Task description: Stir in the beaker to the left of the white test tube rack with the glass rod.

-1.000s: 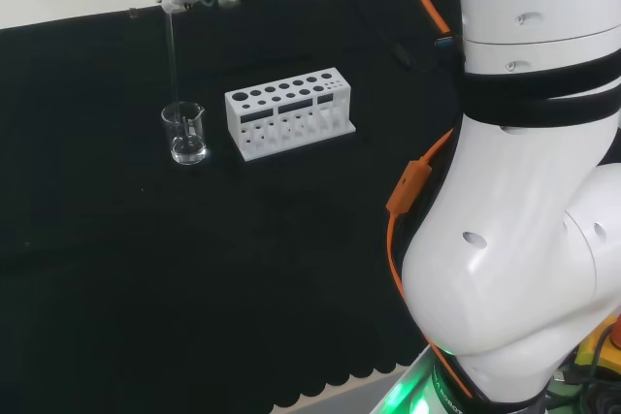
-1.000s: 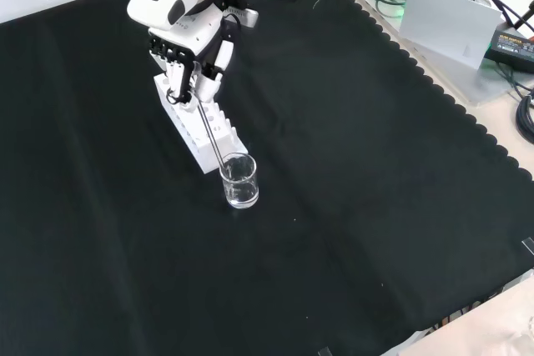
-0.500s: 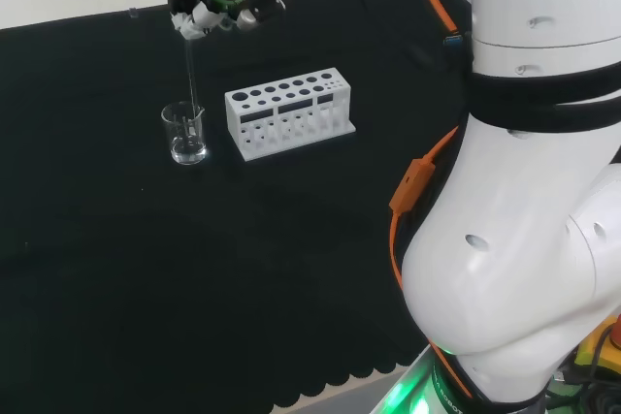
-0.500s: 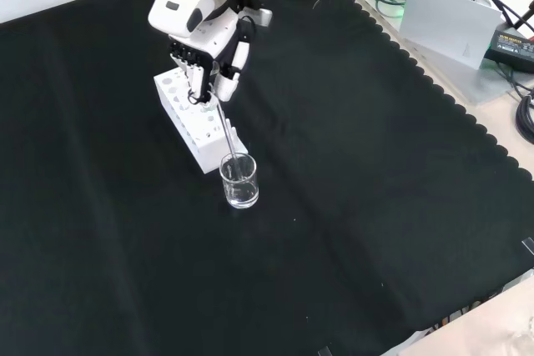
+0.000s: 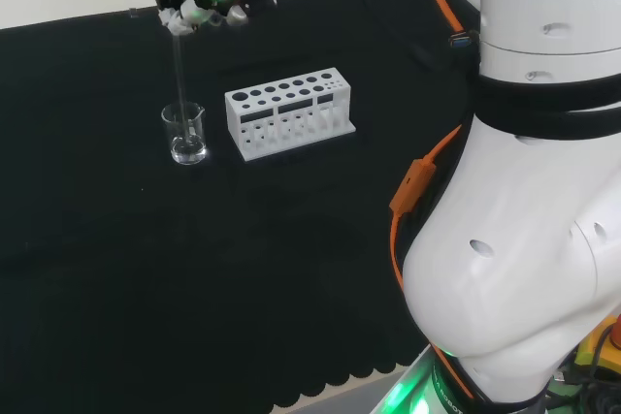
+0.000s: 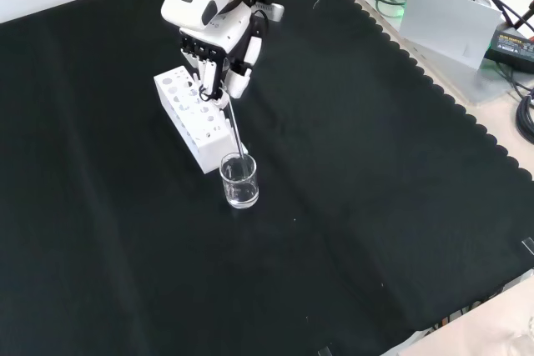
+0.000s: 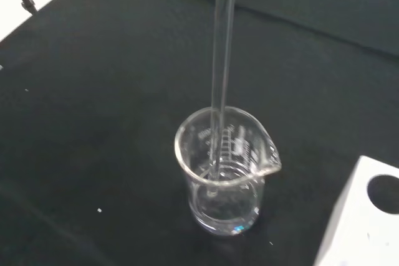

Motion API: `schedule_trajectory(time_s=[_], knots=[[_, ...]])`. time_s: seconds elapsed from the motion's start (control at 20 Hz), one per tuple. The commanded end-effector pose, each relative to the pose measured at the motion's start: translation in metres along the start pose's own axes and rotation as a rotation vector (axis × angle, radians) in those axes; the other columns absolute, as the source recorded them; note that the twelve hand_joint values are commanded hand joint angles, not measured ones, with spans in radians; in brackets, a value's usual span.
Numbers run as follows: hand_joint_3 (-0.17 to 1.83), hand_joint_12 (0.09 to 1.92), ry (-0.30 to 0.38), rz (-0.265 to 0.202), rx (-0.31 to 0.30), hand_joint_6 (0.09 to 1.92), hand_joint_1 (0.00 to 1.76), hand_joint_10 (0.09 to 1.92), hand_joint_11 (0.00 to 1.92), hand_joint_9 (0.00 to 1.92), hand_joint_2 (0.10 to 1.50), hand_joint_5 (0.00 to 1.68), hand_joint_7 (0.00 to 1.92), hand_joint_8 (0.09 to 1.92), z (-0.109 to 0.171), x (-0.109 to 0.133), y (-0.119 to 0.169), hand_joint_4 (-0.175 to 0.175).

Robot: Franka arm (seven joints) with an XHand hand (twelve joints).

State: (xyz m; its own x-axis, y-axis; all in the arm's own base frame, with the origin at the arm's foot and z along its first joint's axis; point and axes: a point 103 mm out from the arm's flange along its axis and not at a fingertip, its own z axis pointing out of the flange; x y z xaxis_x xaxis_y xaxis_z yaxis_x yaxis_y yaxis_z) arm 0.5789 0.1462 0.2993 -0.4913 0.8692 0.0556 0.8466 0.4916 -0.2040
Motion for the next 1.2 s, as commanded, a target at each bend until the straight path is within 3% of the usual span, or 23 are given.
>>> schedule_trajectory(time_s=[0.05, 0.1, 0.25, 0.5, 0.8, 1.2], knots=[[-0.17, 0.92, 0.014, -0.036, -0.018, 0.89, 1.18, 0.57, 1.69, 1.75, 1.15, 1.09, 1.56, 0.73, 0.000, 0.012, 0.016, -0.175], [-0.17, 0.92, 0.018, -0.041, -0.038, 0.89, 1.18, 0.57, 1.69, 1.75, 1.15, 1.09, 1.56, 0.73, 0.000, 0.009, 0.014, -0.175], [-0.17, 0.92, 0.015, -0.040, -0.014, 0.89, 1.18, 0.57, 1.69, 1.75, 1.15, 1.09, 1.56, 0.73, -0.001, 0.003, 0.021, -0.175], [-0.17, 0.92, 0.014, -0.009, -0.007, 0.89, 1.18, 0.57, 1.69, 1.75, 1.15, 1.09, 1.56, 0.73, -0.002, -0.026, 0.029, -0.175], [-0.17, 0.92, 0.009, 0.028, 0.006, 0.89, 1.18, 0.57, 1.70, 1.75, 1.15, 1.09, 1.56, 0.73, 0.003, -0.048, 0.011, -0.175], [-0.17, 0.92, 0.031, 0.036, -0.010, 0.89, 1.18, 0.56, 1.70, 1.75, 1.15, 1.09, 1.56, 0.73, 0.011, -0.044, -0.018, -0.175]])
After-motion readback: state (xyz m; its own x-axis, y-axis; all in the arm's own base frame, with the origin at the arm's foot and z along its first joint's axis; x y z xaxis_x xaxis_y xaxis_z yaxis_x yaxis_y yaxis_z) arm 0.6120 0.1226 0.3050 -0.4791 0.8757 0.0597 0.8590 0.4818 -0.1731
